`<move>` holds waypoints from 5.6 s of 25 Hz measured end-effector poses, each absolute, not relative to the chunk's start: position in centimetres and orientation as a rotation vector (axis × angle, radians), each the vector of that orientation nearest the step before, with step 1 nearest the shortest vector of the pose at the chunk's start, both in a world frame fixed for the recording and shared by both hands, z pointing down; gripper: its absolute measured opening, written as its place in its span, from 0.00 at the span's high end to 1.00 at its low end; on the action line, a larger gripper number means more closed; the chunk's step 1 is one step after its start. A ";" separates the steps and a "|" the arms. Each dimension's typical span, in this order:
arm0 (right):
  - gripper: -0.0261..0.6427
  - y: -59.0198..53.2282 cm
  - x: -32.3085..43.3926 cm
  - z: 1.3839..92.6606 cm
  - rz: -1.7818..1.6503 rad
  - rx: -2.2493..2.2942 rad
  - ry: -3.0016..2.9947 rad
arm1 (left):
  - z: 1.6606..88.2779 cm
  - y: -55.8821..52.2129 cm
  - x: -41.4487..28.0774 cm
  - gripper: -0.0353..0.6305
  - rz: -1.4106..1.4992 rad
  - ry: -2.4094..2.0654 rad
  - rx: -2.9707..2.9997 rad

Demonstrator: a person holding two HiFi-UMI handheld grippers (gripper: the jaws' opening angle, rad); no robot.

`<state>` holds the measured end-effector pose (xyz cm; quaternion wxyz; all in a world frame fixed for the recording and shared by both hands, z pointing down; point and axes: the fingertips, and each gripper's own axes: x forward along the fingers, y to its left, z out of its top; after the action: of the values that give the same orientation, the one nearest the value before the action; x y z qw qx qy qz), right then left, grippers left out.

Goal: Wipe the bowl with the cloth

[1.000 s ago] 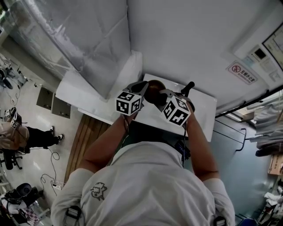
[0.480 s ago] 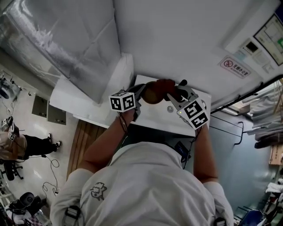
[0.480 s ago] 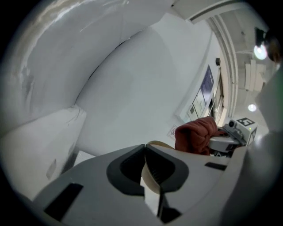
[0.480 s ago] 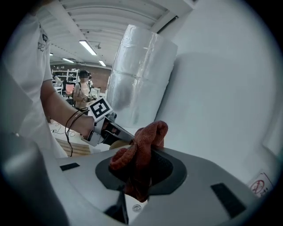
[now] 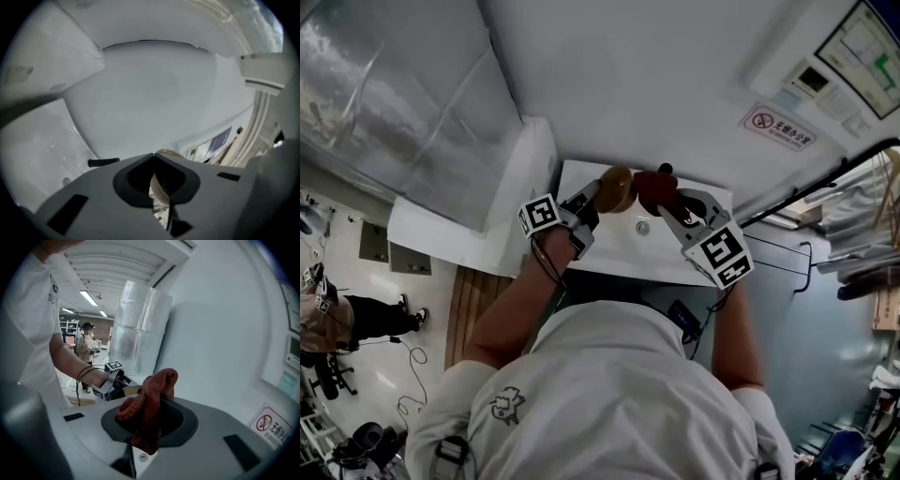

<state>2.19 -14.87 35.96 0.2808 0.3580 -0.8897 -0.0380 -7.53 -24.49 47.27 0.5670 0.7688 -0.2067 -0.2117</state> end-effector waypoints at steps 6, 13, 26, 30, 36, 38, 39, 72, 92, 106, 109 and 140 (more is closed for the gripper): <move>0.83 -13.8 2.8 34.1 -0.152 0.828 -2.569 | 45.8 -24.4 -4.3 0.92 -0.735 -0.356 1.576; 0.83 -14.3 4.1 33.7 -0.186 0.678 -2.723 | 44.7 -22.5 1.6 0.92 -0.799 -0.280 1.542; 0.83 -19.9 11.8 33.4 0.132 0.647 -2.951 | 42.3 -19.9 6.8 0.92 -0.841 -0.157 1.589; 0.83 -21.0 12.6 34.4 0.209 0.643 -2.948 | 39.8 -19.9 7.6 0.92 -0.861 -0.097 1.608; 0.83 -19.9 12.2 35.7 0.225 0.573 -2.947 | 36.9 -20.9 7.6 0.92 -0.897 -0.099 1.643; 0.83 -19.4 11.8 36.3 0.271 0.557 -2.954 | 36.5 -21.5 7.5 0.92 -0.919 -0.117 1.639; 0.83 -19.1 11.5 36.6 0.289 0.544 -2.954 | 36.2 -21.9 7.4 0.92 -0.928 -0.131 1.642; 0.83 -21.3 14.0 30.3 0.194 0.698 -3.094 | 40.2 -21.9 7.8 0.92 -0.819 -0.303 1.658; 0.83 -18.0 9.3 36.6 0.505 0.491 -3.087 | 35.5 -25.7 5.7 0.91 -0.858 -0.487 1.790; 0.83 -14.6 9.6 30.9 0.182 0.511 -3.214 | 40.4 -24.5 5.1 0.91 -0.737 -0.605 1.743; 0.83 -15.6 10.6 29.9 0.154 0.580 -3.225 | 40.9 -23.7 5.4 0.91 -0.717 -0.588 1.743; 0.83 -19.3 12.8 36.8 0.616 0.826 -3.193 | 37.7 -22.4 5.8 0.92 -0.798 -0.491 1.750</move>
<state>12.75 -19.31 36.76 -0.1067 0.2447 -0.9463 0.1825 5.76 -22.36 37.68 0.5465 0.7382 -0.2072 -0.3368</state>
